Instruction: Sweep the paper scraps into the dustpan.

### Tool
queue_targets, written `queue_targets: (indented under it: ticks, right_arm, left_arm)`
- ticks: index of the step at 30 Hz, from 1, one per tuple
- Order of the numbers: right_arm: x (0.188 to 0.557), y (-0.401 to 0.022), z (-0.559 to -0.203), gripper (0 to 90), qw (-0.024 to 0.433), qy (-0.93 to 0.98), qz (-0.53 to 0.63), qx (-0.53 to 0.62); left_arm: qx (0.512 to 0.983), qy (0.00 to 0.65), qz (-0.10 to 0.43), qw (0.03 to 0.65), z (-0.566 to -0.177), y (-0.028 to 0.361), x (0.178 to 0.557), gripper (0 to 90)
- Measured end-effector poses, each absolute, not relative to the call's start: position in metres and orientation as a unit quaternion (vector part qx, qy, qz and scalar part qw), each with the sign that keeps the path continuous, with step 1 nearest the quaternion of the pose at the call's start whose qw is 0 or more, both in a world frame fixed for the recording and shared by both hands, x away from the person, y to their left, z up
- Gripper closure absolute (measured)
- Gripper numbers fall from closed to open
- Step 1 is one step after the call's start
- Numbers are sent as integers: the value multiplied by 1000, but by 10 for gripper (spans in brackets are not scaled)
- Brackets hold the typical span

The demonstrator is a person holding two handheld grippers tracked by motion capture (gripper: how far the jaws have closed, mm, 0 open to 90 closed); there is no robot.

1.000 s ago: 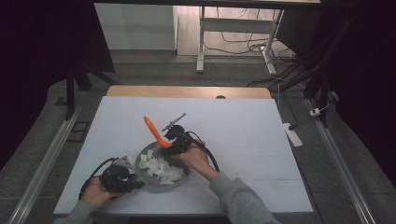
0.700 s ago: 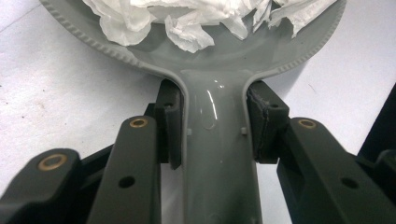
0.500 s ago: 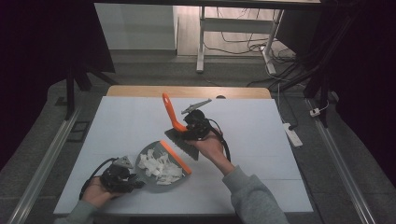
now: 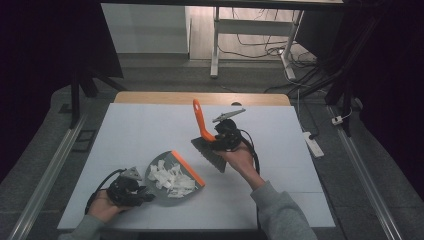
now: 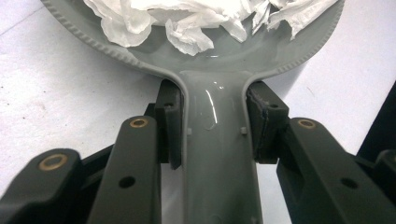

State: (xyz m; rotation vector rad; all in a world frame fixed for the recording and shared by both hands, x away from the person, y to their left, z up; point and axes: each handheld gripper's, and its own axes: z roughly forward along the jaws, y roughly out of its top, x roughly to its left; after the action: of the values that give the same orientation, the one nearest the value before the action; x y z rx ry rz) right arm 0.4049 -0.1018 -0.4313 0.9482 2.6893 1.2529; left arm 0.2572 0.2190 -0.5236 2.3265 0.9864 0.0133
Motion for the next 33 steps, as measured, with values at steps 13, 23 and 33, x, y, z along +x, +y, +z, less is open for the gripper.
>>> queue_targets:
  ticks: [13,23,33]
  right_arm:
    - [397,-139,-437,705,27,849,412,330]
    - [386,-163,-444,705,31,844,415,340]
    - [372,-185,-452,705,28,839,420,344]
  left_arm:
    - [862,395,32,317,-519,223,256,620]
    - [820,445,61,354,-512,239,255,620]
    - [786,488,88,370,-506,246,252,620]
